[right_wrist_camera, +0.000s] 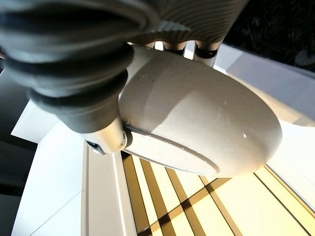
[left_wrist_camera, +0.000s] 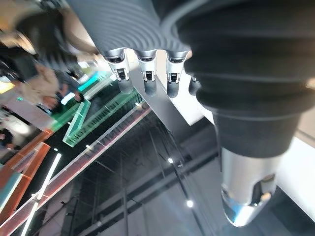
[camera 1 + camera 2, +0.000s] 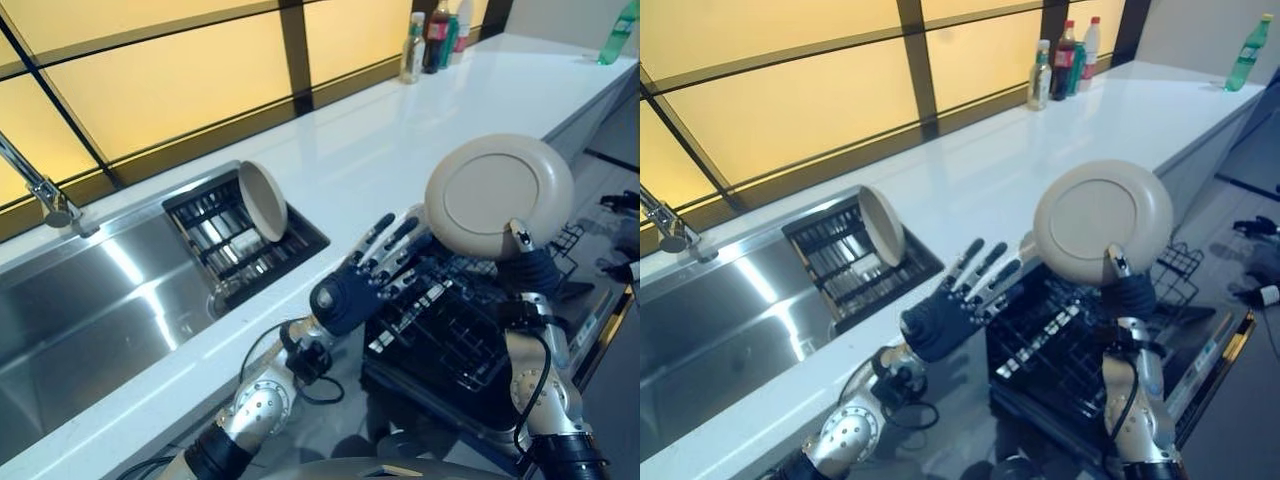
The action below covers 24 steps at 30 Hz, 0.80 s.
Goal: Pick up plates and place into dishwasher.
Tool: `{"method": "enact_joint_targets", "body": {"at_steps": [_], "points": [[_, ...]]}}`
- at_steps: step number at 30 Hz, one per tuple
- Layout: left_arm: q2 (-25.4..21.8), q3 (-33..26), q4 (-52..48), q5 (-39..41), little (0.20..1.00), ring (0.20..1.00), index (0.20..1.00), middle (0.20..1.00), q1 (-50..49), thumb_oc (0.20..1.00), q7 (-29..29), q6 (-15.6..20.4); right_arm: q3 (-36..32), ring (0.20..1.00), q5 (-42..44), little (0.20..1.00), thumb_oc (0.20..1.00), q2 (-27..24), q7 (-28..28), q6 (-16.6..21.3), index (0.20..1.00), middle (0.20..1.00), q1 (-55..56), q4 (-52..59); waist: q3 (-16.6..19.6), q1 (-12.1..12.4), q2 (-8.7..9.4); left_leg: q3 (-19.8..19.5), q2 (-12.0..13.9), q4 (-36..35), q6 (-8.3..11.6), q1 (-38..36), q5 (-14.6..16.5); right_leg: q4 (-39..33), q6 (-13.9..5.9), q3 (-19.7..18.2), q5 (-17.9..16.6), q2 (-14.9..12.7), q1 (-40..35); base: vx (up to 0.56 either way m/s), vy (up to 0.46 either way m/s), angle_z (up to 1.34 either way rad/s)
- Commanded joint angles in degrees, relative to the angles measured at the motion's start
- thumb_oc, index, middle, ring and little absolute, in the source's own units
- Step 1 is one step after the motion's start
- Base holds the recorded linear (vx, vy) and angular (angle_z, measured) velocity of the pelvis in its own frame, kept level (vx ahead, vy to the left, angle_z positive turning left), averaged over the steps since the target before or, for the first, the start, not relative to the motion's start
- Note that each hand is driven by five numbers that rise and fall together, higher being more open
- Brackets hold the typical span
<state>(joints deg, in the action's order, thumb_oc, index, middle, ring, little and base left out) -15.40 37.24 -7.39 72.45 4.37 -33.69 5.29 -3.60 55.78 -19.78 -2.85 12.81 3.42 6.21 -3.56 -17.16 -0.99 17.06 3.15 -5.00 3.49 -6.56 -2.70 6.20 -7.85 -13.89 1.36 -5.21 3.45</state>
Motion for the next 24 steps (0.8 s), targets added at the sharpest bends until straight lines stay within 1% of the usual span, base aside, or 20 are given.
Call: {"method": "enact_joint_targets", "body": {"at_steps": [1, 2, 5, 7, 8, 9, 10, 11, 12, 14, 15, 17, 18, 20, 22, 24], "points": [[-1.2, -0.8, 0.1, -3.7, 1.0, 1.0, 1.0, 1.0, -1.2, 1.0, 0.4, 3.2, -1.3, 0.2, -1.7, 0.2, 0.2, -0.5, 0.3, 3.9, 0.2, 0.2, -5.4, 2.4, -1.0, -0.9, 1.39, -1.4, -4.3, 12.6, -8.36, 3.4, 13.5, 3.4, -3.75, -0.5, -8.9, -0.3, 7.1, -0.01, 0.068, 0.01], [-1.2, -1.0, 0.9, -4.9, 1.0, 1.0, 1.0, 1.0, -1.7, 1.0, 0.9, 3.3, -1.8, 0.2, -2.3, 0.2, 0.2, -0.5, -0.2, 3.7, 0.2, 0.2, -5.4, 2.2, -1.2, -0.8, 1.52, -1.4, -4.6, 12.9, -8.56, 3.5, 13.9, 3.3, -3.62, -0.6, -10.2, -0.7, 7.6, 0.0, 0.06, 0.01], [-1.5, -1.5, 2.0, -6.1, 1.0, 1.0, 1.0, 1.0, -3.1, 1.0, 1.2, 3.1, -2.3, 0.2, -2.9, 0.2, 0.2, -0.5, -0.8, 3.8, 0.2, 0.2, -5.4, 1.4, -1.7, -0.4, 1.72, -1.6, -5.1, 12.7, -8.61, 3.7, 13.8, 3.2, -3.47, 0.1, -12.7, -1.2, 8.9, 0.0, 0.062, 0.01], [-1.9, -2.3, 3.1, -8.2, 1.0, 1.0, 1.0, 1.0, -4.3, 1.0, 1.8, 3.4, -2.4, 0.2, -2.8, 0.2, 0.2, -0.8, -1.3, 3.5, 0.2, 0.2, -6.1, 0.7, -2.7, 0.7, 1.83, -0.3, -4.4, 12.1, -8.62, 3.1, 13.4, 5.3, -3.46, 4.7, -14.0, -2.3, 9.8, -0.03, 0.032, -0.06], [-2.0, -2.6, 3.4, -8.8, 1.0, 1.0, 1.0, 1.0, -4.5, 1.0, 2.2, 3.5, -2.4, 0.2, -3.1, 0.2, 0.2, -0.8, -1.6, 3.5, 0.2, 0.2, -6.3, 0.4, -2.9, 1.0, 1.9, 0.3, -4.2, 11.9, -8.65, 3.1, 13.2, 6.0, -3.49, 5.9, -14.3, -2.7, 10.1, -0.11, -0.002, -0.33], [-2.5, -3.1, 3.8, -9.4, 1.0, 1.0, 1.0, 1.0, -4.8, 1.0, 2.5, 3.2, -2.4, 0.2, -5.2, 0.2, 0.2, -0.9, -2.8, 4.3, 0.2, 0.2, -6.7, -0.3, -3.2, 2.2, 1.91, 1.6, -3.6, 11.7, -8.85, 3.5, 12.6, 8.8, -3.46, 9.5, -14.3, -4.1, 10.3, -0.12, -0.009, -0.67], [-2.8, -3.3, 4.1, -9.7, 1.0, 1.0, 1.0, 1.0, -4.9, 1.0, 2.7, 2.7, -2.4, 0.2, -7.5, 0.2, 0.2, -1.0, -4.1, 4.7, 0.2, 0.2, -6.9, -0.9, -3.3, 2.8, 1.84, 2.1, -3.3, 11.6, -9.03, 3.8, 12.3, 10.4, -3.36, 10.7, -14.1, -4.8, 10.4, -0.14, -0.009, -0.91], [-3.1, -3.6, 4.6, -10.1, 1.0, 1.0, 1.0, 1.0, -5.0, 1.0, 2.5, 2.4, -2.4, 0.2, -8.9, 0.2, 0.2, -1.2, -4.2, 4.9, 0.2, 0.2, -7.1, -1.9, -3.4, 3.3, 1.62, 2.4, -3.0, 11.7, -9.23, 4.2, 12.0, 12.6, -3.13, 11.1, -13.8, -5.1, 10.3, -0.1, -0.015, -0.83], [-3.8, -4.1, 5.3, -10.9, 1.0, 1.0, 1.0, 1.0, -5.5, 1.0, 1.9, 1.6, -2.6, 0.2, -10.9, 0.2, 0.2, -2.1, -4.2, 4.4, 0.2, 0.2, -7.2, -3.7, -3.4, 4.2, 1.32, 2.4, -2.4, 11.9, -9.37, 4.8, 11.3, 14.9, -2.63, 11.9, -13.0, -5.8, 9.5, -0.07, -0.016, -0.52], [-4.3, -4.1, 6.3, -11.4, 1.0, 1.0, 1.0, 1.0, -6.1, 1.0, 1.5, 0.9, -2.7, 0.2, -14.7, 0.2, 0.2, -3.2, -5.1, 2.9, 0.2, 0.2, -7.3, -5.6, -3.3, 5.0, 1.24, 2.2, -2.0, 12.0, -9.37, 5.4, 10.7, 15.8, -2.14, 12.7, -11.6, -6.5, 8.1, 0.0, -0.049, -0.07], [-4.8, -4.3, 7.6, -12.0, 1.0, 1.0, 1.0, 1.0, -7.0, 1.0, 0.5, 0.4, -2.4, 0.2, -16.8, 0.2, 0.2, -4.8, -5.5, 2.5, 0.2, 0.2, -7.4, -8.0, -3.0, 6.0, 1.78, 1.8, -2.0, 12.2, -8.95, 5.7, 10.4, 12.7, -1.79, 14.1, -9.9, -7.2, 5.4, 0.07, -0.113, 0.22], [-5.2, -4.7, 9.7, -13.5, 1.0, 1.0, 1.0, 1.0, -8.0, 1.0, -0.5, 0.3, -2.6, 0.2, -16.7, 0.2, 0.2, -6.2, -5.7, 2.0, 0.2, 0.2, -7.3, -9.9, -2.6, 6.8, 2.43, 0.7, -1.9, 12.6, -8.18, 6.1, 10.3, 7.7, -1.42, 15.0, -7.4, -7.0, 2.4, 0.1, -0.153, 0.11], [-5.3, -5.2, 10.9, -13.6, 1.0, 1.0, 1.0, 1.0, -8.6, 1.0, -1.8, -0.5, -2.9, 0.2, -15.8, 0.2, 0.2, -6.6, -5.4, 1.9, 0.2, 0.2, -7.2, -10.6, -2.4, 7.5, 2.72, 0.2, -1.7, 12.7, -7.79, 6.5, 10.2, 5.4, -1.49, 15.5, -6.3, -6.7, 1.4, 0.07, -0.157, -0.19], [-5.3, -6.3, 12.7, -14.0, 1.0, 1.0, 1.0, 1.0, -9.5, 1.0, -2.8, -2.0, -3.3, 0.2, -15.0, 0.2, 0.2, -6.5, -5.4, 1.7, 0.2, 0.2, -7.1, -11.8, -2.1, 8.3, 2.87, -0.3, -1.8, 12.4, -7.57, 7.0, 9.7, 3.8, -1.77, 15.6, -6.3, -6.2, 1.2, 0.05, -0.146, -0.22], [-5.6, -7.4, 14.9, -15.2, 1.0, 1.0, 1.0, 1.0, -10.6, 1.0, -4.0, -1.7, -3.2, 0.2, -15.2, 0.2, 0.2, -5.9, -4.8, 1.0, 0.2, 0.2, -7.0, -12.2, -2.4, 8.7, 2.8, -0.8, -1.9, 12.1, -7.72, 7.0, 9.7, 4.2, -2.1, 15.2, -6.6, -5.7, 1.5, 0.06, -0.102, -0.06], [-6.3, -9.2, 16.7, -17.0, 1.0, 1.0, 1.0, 1.0, -12.1, 1.0, -5.2, -1.4, -3.1, 0.2, -15.3, 0.2, 0.2, -5.6, -3.1, -0.6, 0.2, 0.2, -6.5, -12.5, -3.0, 9.1, 2.75, -1.3, -2.0, 12.6, -7.98, 6.9, 10.1, 5.5, -2.29, 15.0, -7.1, -5.4, 2.1, 0.1, -0.078, -0.03]]}}
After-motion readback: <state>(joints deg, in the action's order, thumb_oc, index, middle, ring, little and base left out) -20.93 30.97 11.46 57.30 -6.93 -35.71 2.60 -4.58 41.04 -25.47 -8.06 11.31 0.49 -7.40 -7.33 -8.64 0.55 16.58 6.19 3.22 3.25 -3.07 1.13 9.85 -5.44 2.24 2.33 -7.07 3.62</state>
